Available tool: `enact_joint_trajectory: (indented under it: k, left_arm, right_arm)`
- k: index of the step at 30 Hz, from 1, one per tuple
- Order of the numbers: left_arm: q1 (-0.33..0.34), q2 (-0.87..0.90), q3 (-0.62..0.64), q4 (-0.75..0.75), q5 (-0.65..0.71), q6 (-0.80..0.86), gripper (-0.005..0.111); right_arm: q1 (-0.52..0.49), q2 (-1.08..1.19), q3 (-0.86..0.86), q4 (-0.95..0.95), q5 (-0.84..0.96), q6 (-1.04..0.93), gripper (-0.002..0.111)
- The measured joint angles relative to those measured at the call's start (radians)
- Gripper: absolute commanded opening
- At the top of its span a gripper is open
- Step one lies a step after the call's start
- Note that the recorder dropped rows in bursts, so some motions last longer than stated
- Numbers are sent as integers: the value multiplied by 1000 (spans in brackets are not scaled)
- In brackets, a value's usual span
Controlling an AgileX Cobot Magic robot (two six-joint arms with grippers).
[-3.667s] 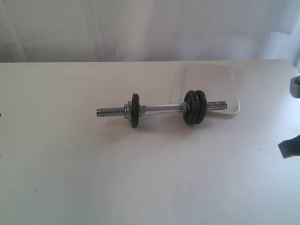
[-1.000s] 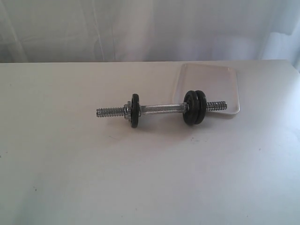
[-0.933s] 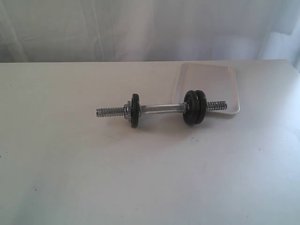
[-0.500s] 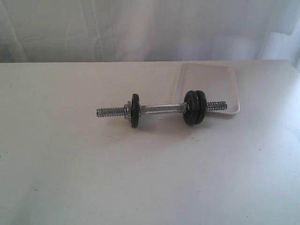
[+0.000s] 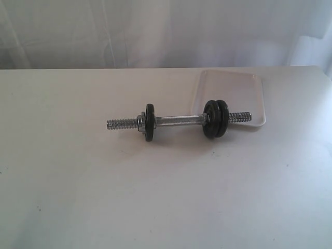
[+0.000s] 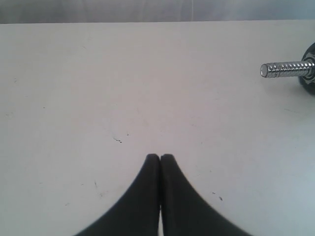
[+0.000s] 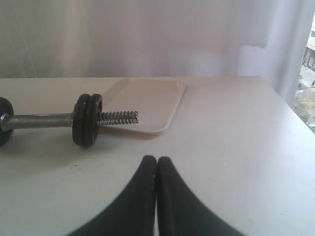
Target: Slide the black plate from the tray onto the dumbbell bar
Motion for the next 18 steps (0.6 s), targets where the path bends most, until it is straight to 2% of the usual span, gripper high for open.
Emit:
enact_joint_trajectory:
  k: [18]
  left_arm:
    - [0,0,0,0,6,0,0]
  right_arm:
    - [0,0,0,-2,11,-2,0]
